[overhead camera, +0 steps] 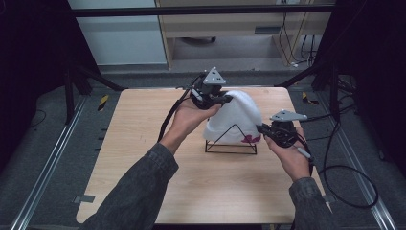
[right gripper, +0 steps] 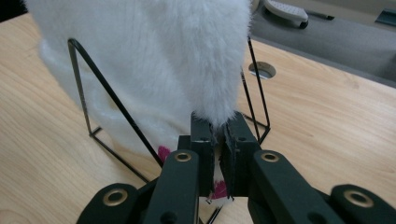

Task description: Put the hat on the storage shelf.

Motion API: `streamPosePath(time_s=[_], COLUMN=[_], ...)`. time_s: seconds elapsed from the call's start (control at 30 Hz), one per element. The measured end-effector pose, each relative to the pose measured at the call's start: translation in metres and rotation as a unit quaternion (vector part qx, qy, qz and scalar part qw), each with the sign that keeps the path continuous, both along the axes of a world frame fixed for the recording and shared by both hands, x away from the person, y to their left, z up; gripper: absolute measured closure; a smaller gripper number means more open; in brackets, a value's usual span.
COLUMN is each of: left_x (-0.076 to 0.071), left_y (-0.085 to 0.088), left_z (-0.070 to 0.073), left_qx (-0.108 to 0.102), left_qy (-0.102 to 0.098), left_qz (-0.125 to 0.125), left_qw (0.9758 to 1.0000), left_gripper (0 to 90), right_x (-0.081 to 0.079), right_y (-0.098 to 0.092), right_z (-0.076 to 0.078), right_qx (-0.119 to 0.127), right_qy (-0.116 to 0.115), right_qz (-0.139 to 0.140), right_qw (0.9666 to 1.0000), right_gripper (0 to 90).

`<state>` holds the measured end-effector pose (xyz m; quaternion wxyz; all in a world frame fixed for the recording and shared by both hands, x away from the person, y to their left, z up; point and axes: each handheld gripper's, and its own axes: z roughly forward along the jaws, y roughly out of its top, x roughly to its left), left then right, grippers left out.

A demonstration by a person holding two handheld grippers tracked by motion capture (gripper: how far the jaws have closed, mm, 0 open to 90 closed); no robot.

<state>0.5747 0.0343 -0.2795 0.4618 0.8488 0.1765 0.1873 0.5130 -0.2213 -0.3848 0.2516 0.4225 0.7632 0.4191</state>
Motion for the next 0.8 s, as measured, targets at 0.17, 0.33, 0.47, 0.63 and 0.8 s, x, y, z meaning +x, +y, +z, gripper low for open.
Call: streamPosePath(time_s=[0.17,0.33,0.47,0.63,0.8], left_x=[-0.002,-0.002,-0.001,0.001,-0.001], left_y=[-0.001,0.0,0.002,0.003,0.003], left_z=[-0.009,-0.012,-0.016,-0.02,-0.024], left_qx=[0.011,0.014,0.019,0.022,0.027], left_qy=[0.011,0.014,0.021,0.027,0.037], left_qz=[0.0,0.004,0.005,0.003,0.003], left_qw=[0.9999,0.9998,0.9996,0.9994,0.999], left_gripper=[80.8,80.7,80.7,80.6,79.9], right_x=[-0.001,-0.002,-0.001,0.0,-0.001], right_y=[-0.001,0.0,0.001,0.003,0.005], right_z=[-0.006,-0.01,-0.012,-0.015,-0.018], right_qx=[-0.009,-0.008,-0.012,-0.013,-0.018], right_qy=[0.008,0.013,0.017,0.021,0.029], right_qz=[-0.001,-0.001,-0.001,0.001,0.001], right_qw=[0.9999,0.9999,0.9998,0.9997,0.9994], right_gripper=[84.1,84.0,83.6,83.5,82.7])
